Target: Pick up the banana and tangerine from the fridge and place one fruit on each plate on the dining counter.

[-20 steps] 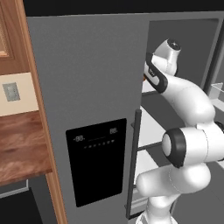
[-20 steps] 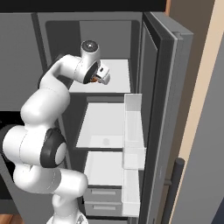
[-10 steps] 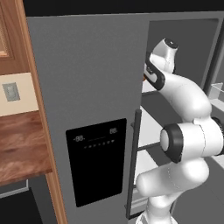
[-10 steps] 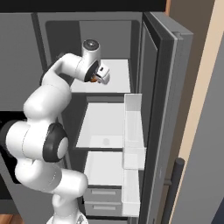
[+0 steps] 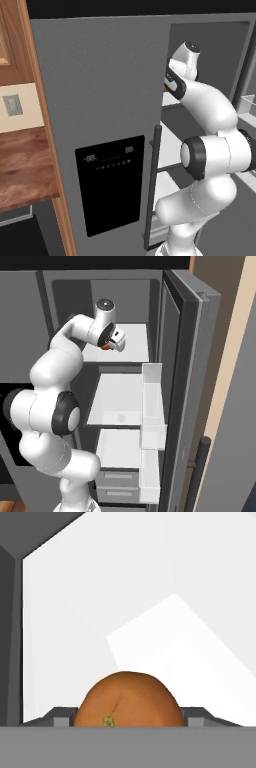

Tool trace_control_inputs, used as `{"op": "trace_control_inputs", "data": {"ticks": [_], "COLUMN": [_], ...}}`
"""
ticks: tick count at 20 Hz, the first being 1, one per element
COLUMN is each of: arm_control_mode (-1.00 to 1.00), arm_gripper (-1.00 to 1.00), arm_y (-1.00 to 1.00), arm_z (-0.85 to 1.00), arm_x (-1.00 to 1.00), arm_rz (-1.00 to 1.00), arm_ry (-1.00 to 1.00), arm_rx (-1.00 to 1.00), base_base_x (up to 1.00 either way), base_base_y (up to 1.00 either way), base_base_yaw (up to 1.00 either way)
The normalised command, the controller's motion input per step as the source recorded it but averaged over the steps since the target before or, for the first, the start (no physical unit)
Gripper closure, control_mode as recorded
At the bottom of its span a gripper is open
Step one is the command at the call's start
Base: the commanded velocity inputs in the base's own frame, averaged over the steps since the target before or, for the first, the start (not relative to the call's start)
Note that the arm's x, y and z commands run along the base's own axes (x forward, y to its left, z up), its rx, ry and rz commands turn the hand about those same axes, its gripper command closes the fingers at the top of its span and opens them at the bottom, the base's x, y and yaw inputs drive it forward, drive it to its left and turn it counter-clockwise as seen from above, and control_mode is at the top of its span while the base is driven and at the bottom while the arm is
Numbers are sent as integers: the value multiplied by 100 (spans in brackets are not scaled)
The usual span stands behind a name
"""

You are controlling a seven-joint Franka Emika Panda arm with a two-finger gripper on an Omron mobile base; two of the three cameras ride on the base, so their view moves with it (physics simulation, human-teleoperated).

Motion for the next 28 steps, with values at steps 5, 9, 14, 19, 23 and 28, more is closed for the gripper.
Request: {"op": "trace_control_inputs", "data": {"ticks": [5, 9, 14, 19, 23, 28], "arm_control_mode": [-100, -100, -100, -100, -100, -100], "arm_gripper": [100, 100, 100, 100, 100, 100], "arm_y": [0, -1, -21, -37, -28, -5], "arm_z": [-17, -5, 0, 15, 45, 69], "arm_x": [-2, -43, -72, -98, -100, -100], "arm_rz": [0, -2, 0, 0, 0, 0], "arm_ry": [0, -11, -35, -39, -31, -14], "arm_rx": [0, 0, 1, 4, 6, 3], "base_base_x": [0, 0, 0, 0, 0, 0], "base_base_y": [0, 0, 0, 0, 0, 0], "base_base_yaw": [0, 0, 0, 0, 0, 0]}}
